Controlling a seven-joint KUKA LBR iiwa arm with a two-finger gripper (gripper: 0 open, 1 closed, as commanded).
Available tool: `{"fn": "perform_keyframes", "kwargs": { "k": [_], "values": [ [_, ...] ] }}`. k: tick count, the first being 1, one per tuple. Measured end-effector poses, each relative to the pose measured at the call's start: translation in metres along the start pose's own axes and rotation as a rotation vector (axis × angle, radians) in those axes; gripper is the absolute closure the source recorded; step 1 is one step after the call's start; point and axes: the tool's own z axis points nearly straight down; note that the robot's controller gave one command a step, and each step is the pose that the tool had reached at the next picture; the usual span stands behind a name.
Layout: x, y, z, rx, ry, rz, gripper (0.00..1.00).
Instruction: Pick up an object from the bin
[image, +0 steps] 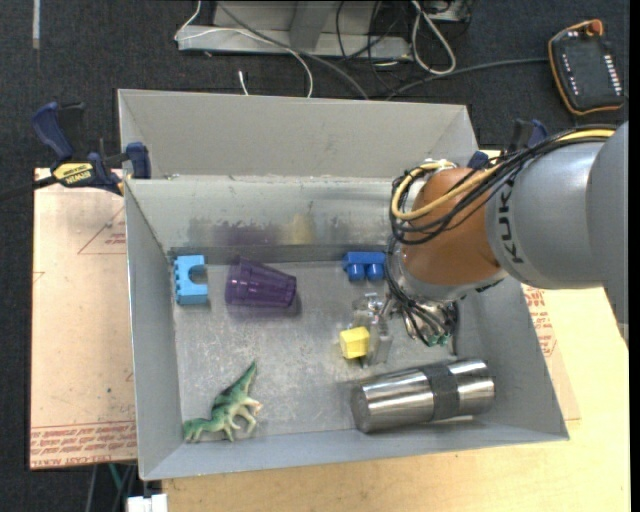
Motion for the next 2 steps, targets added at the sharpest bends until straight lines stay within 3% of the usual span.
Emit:
{"fn": "perform_keyframes", "kwargs": {
  "k": [2],
  "values": [
    [0.0001,0.0002,-0.0018,-0.001,0.0,0.001,1.0]
  ]
}}
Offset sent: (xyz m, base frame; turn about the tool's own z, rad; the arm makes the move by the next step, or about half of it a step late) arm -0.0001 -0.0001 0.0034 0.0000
